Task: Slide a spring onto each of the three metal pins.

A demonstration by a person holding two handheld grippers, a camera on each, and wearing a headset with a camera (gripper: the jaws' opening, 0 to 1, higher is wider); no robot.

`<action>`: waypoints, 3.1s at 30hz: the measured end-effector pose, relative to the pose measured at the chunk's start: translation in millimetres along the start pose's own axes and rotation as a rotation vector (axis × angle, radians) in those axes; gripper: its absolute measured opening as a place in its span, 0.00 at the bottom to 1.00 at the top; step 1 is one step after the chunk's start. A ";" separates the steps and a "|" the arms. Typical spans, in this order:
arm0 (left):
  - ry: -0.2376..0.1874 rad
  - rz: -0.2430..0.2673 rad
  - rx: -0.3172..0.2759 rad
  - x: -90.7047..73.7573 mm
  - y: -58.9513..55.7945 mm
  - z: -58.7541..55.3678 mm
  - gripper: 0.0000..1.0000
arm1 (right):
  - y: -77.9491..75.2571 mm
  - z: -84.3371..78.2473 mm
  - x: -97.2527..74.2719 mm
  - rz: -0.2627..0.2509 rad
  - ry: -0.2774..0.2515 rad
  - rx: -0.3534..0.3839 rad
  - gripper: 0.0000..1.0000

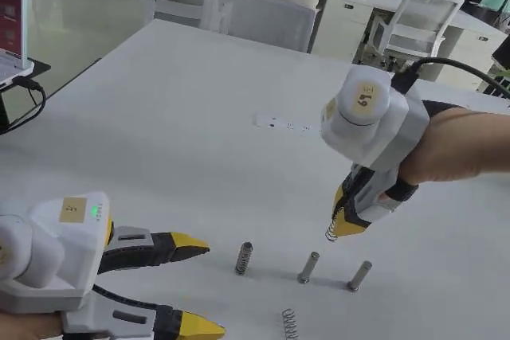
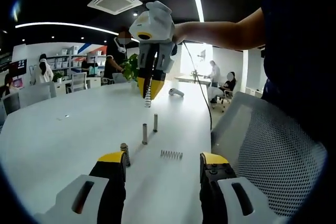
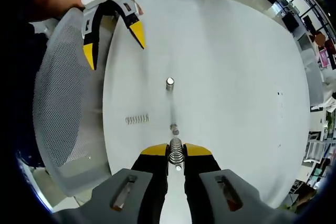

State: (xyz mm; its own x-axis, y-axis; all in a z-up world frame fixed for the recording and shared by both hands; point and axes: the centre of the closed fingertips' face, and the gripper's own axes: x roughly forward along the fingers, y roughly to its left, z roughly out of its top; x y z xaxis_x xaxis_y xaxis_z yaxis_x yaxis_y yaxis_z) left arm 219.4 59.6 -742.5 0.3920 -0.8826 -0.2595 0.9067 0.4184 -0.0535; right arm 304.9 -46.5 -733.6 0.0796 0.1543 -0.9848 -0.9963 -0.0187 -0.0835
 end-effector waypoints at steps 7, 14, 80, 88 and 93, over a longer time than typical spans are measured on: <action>-0.005 0.015 -0.003 -2.0 3.3 0.3 0.58 | -2.0 -1.6 14.7 0.017 0.007 0.005 0.08; -0.002 0.018 -0.005 -2.9 5.3 -1.9 0.58 | -4.2 -2.5 25.9 0.028 0.008 0.019 0.08; 0.021 0.021 -0.013 -4.3 8.3 -5.2 0.54 | 2.9 -11.6 98.1 0.082 -0.006 0.054 0.08; 0.022 0.020 -0.017 -3.3 7.2 -6.0 0.54 | 3.1 -10.7 99.4 0.076 -0.009 0.046 0.08; 0.019 0.019 -0.017 -2.6 6.5 -5.4 0.54 | 2.8 -10.3 99.5 0.073 -0.005 0.044 0.08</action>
State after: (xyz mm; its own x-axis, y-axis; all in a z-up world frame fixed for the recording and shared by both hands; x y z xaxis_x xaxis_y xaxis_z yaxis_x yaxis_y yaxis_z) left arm 223.4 65.8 -747.4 0.4058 -0.8703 -0.2790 0.8963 0.4387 -0.0649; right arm 310.4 -41.3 -833.4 0.0065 0.1589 -0.9873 -0.9999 0.0134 -0.0044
